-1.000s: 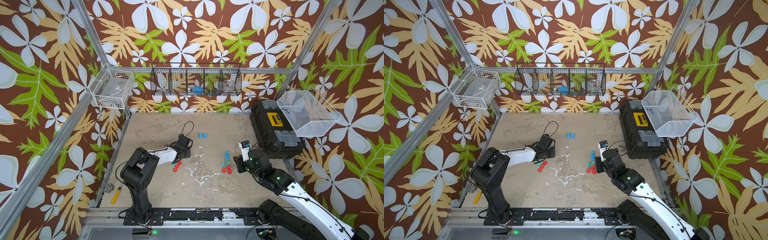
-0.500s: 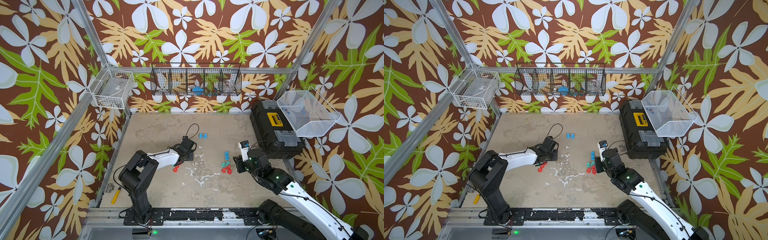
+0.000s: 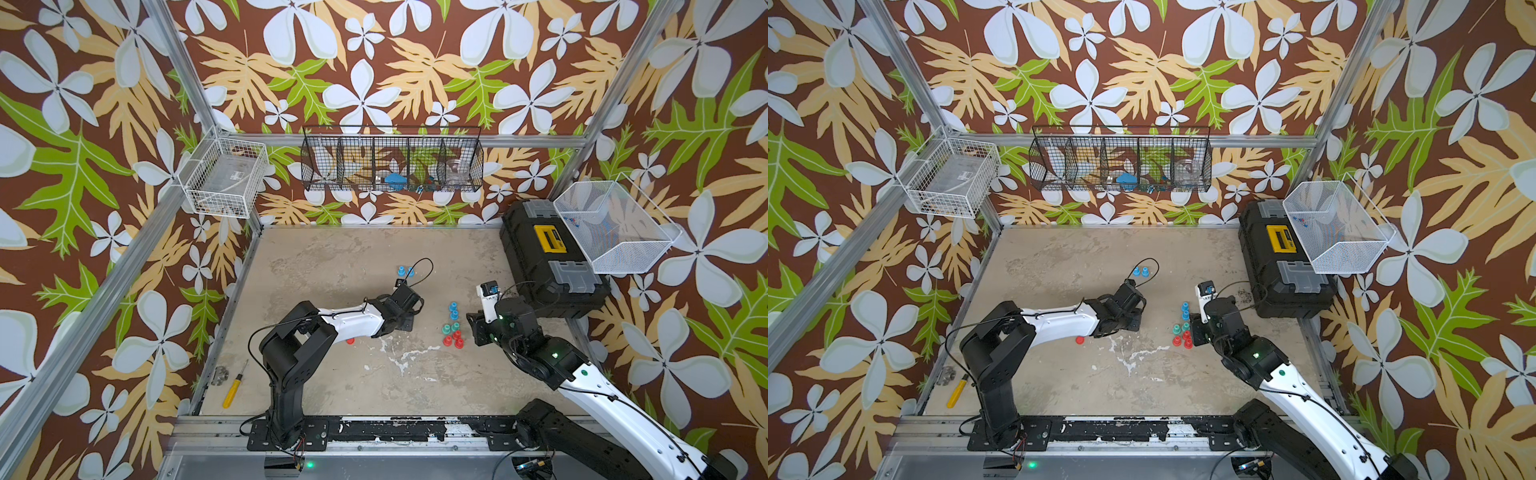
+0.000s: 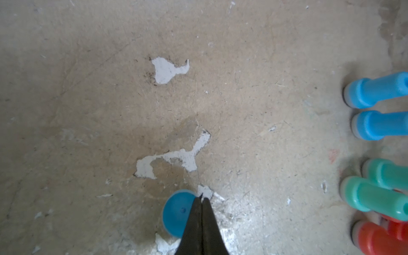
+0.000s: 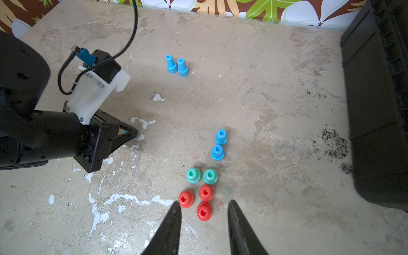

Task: Close the stamp cap
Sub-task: Move the cover to the center of the board.

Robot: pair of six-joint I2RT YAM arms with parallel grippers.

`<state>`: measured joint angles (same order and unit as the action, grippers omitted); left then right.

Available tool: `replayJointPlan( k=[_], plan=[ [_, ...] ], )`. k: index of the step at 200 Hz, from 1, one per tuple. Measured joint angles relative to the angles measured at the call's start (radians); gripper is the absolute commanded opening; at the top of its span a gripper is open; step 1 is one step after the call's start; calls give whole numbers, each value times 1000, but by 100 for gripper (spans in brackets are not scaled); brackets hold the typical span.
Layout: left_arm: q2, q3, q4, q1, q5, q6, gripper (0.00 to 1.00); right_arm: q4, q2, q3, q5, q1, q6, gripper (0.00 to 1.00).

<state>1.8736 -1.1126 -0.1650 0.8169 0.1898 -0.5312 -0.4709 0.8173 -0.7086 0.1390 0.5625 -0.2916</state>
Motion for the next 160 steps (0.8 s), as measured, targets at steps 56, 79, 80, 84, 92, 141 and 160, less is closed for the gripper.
replayJointPlan(
  k=[56,79,80,84,92,141,160],
  plan=[
    [11,1,-6,11,20,-18,22,0,0,0,0,0,0,37],
    [2,4,-10,11,22,-18,24,0,3,0,0,0,0,37],
    [0,4,-10,11,23,-18,24,0,4,0,0,0,0,37],
    [-3,5,-10,11,23,-18,24,0,4,0,0,0,0,37],
    [-13,8,-11,11,23,-19,25,0,6,0,0,0,0,37],
    [-177,48,-18,11,19,-17,30,0,56,-11,-2,0,-3,40],
    [-285,74,-18,11,19,-9,32,-1,98,-27,-2,0,-3,42]
  ],
)
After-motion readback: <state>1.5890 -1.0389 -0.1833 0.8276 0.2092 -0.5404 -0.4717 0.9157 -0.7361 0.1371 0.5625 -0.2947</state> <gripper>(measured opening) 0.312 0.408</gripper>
